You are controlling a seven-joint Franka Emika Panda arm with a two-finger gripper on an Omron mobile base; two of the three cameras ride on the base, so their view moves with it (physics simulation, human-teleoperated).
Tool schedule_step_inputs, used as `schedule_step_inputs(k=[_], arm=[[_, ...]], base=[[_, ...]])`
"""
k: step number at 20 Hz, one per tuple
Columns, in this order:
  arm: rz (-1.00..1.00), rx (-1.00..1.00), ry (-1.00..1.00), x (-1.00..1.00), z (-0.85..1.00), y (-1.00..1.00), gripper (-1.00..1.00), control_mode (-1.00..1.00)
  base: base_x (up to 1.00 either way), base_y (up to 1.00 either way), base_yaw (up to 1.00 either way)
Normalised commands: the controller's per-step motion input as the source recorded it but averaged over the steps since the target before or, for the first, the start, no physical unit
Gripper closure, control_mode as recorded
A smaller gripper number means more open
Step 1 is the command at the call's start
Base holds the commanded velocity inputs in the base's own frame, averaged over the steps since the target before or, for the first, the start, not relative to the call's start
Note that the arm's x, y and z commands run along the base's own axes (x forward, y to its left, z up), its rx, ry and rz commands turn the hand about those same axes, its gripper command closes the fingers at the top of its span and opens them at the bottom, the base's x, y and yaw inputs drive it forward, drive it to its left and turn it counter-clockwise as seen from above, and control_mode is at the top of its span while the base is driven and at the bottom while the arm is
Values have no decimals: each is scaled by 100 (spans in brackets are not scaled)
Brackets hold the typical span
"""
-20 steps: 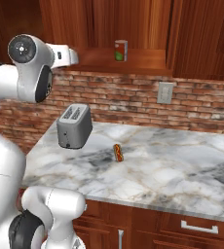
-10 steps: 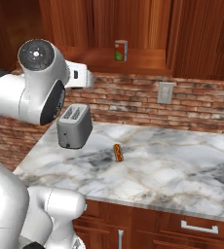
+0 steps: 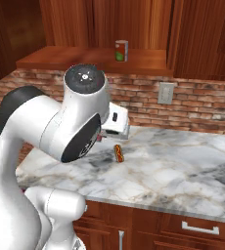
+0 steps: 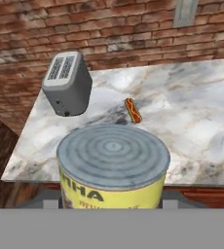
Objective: Restock the canned food cabinet by taking the new fresh canned food from the counter and placing it in the cabinet. Then, take the old canned food from the cabinet and place it on the counter.
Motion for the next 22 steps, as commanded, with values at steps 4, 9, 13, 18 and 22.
schedule_step_inputs(k=[4,9,13,18,22], arm=[[1,24,11,34,-100,-100,100,-100],[2,2,9,62,-100,-87,100,-100],[0,0,0,67,-86,-21,100,-100],[0,-5,-6,54,-57,0,100,-100],[0,-6,-2,58,-33,0,100,-100]], base=[[0,0,0],[0,0,0],[0,0,0],[0,0,0],[0,0,0]])
